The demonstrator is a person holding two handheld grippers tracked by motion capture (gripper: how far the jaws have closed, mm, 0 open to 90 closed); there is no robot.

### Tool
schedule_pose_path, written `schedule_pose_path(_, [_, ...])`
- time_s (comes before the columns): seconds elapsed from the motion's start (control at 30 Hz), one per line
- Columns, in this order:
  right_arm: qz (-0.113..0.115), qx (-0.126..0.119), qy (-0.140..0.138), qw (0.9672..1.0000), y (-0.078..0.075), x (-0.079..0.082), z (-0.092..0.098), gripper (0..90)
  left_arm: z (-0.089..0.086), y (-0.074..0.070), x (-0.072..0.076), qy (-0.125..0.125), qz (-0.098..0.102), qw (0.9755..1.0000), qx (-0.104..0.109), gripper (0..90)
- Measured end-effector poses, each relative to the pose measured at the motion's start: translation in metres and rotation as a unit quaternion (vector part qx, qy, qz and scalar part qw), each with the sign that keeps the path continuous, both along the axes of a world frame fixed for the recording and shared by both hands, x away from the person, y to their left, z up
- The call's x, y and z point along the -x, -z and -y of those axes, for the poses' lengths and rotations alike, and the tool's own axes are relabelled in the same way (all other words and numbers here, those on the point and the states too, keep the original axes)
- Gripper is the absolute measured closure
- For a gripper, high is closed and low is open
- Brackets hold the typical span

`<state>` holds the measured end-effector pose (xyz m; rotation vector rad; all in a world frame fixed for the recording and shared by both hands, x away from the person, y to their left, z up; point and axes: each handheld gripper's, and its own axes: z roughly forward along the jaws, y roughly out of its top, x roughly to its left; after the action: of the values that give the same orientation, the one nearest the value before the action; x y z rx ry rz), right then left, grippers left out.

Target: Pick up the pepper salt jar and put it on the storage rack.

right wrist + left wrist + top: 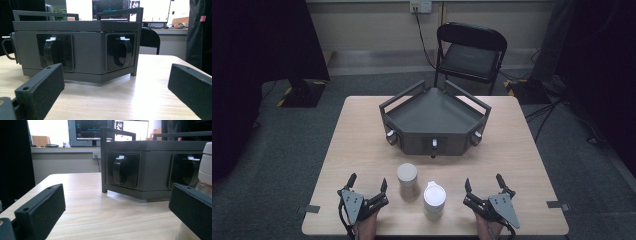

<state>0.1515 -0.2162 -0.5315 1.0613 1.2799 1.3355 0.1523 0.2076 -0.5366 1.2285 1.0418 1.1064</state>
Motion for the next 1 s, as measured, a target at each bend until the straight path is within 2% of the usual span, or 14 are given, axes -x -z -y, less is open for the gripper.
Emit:
schedule_pose_path(0.77, [0.000, -0.002, -0.001, 1.0000, 0.0001, 0.0001, 0.0008, 0.0, -0.0014, 0.0004, 0.0003, 0.001, 0.001, 1.0000, 0.000, 0.2])
schedule_pose_path(1.0, [0.000, -0.002, -0.002, 1.0000, 0.0000, 0.0001, 0.0009, 0.0, -0.0048, -0.0018, 0.0003, 0.015, -0.001, 0.9998, -0.016, 0.2])
